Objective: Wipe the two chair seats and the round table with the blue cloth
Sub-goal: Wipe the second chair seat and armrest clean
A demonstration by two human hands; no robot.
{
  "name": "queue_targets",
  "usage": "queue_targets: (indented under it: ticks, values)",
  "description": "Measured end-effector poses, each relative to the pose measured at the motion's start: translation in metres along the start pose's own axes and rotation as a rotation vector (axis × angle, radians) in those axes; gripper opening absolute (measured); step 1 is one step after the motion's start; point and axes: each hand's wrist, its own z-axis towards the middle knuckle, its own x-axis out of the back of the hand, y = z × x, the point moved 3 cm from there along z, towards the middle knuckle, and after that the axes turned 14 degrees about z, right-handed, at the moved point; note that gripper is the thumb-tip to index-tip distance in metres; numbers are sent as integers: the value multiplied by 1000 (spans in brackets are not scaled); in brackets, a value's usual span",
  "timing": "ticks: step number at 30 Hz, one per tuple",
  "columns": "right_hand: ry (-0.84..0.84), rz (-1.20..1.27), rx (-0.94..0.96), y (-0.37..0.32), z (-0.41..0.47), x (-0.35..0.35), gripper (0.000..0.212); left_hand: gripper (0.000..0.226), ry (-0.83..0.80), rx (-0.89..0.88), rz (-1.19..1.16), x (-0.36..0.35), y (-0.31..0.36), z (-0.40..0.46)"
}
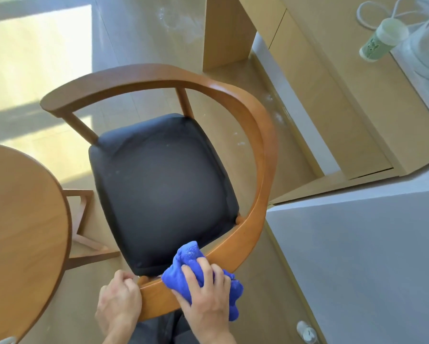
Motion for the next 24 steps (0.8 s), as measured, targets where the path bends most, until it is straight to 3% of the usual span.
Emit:
queue_targets:
  ticks: [7, 14, 19, 24]
  values:
    - [10, 1, 81, 39, 22, 13, 42, 22, 2, 44, 41, 1, 1, -1]
    - [167, -42, -216, 101, 81, 52, 36, 24, 12, 63, 79, 0, 5, 2]
    - [276, 3, -449, 117, 120, 65, 44, 22, 20, 23, 76, -1, 9, 6]
    - [391, 52, -479, 125, 164, 78, 41, 33, 100, -124, 80, 0, 4, 7]
